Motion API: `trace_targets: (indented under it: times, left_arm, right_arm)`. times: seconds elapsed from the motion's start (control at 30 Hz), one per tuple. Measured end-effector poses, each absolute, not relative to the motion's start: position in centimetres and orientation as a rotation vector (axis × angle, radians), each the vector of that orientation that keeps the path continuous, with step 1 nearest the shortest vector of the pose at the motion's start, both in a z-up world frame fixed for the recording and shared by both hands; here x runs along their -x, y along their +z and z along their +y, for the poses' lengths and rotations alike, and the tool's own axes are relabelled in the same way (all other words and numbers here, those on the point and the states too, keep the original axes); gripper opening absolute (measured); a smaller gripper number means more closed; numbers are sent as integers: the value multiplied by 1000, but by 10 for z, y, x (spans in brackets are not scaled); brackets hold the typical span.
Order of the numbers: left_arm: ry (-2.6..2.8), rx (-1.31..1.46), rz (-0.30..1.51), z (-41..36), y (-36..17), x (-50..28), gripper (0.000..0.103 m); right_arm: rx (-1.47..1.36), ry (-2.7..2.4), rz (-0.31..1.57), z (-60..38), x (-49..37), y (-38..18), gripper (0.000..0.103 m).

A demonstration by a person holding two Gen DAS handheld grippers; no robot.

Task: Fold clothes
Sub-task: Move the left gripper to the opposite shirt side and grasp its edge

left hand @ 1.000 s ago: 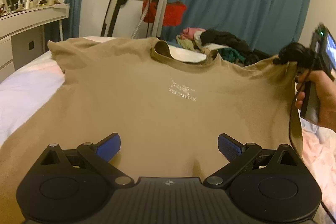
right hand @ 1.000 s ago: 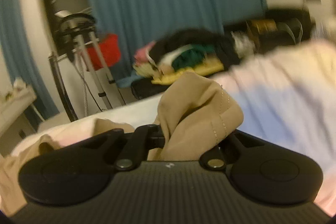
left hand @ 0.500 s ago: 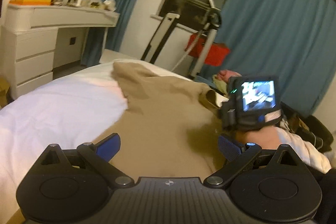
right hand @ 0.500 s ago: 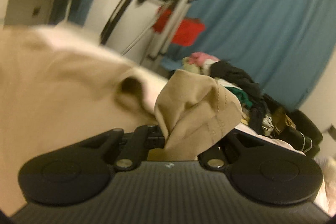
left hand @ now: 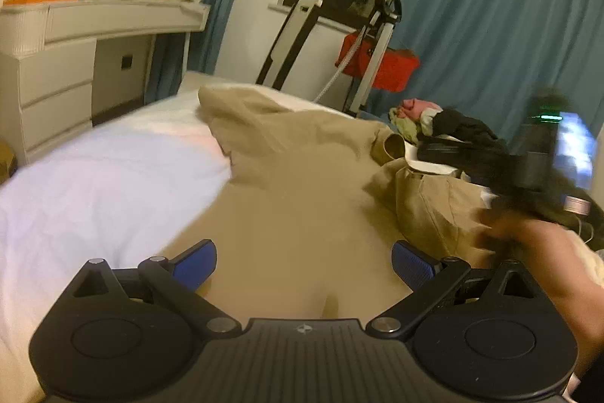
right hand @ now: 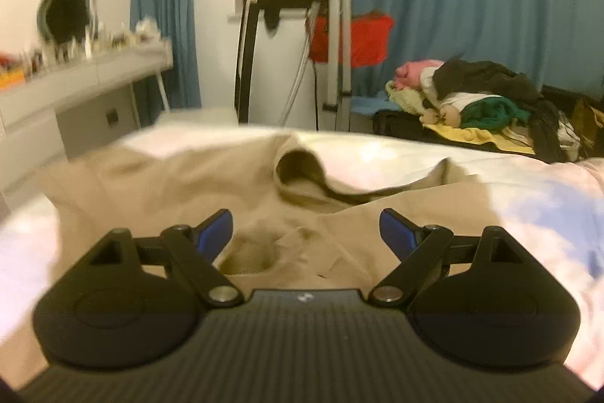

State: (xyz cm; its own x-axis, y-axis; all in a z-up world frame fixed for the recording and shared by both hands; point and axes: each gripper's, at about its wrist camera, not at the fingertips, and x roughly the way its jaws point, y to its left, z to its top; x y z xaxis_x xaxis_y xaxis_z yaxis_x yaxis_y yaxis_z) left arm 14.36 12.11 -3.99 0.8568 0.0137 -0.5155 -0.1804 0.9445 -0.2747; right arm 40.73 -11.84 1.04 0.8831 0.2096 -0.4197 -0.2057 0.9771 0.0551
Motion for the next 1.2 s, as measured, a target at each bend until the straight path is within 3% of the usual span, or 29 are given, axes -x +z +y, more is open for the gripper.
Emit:
trace_targets:
  times: [0.37, 0.6, 0.77, 1.1, 1.2]
  left_arm:
    - [28, 304, 558, 101, -22, -109, 99]
    - [-130, 386, 707, 86, -22, -65, 95]
    - [-237, 462, 817, 73, -33, -42, 89]
    - [-597, 505, 1075, 11, -83, -36, 68]
    - [-615, 487, 1158, -8, -104, -38, 54]
  right_arm:
    - [-263, 216, 343, -212, -207, 70, 86]
    - [-335, 183, 351, -256, -94, 58, 86]
    - [-410, 110, 413, -280, -68, 36, 86]
    - [-587, 43, 418, -326, -68, 27, 86]
    - [-618, 38, 430, -332, -70, 20, 86]
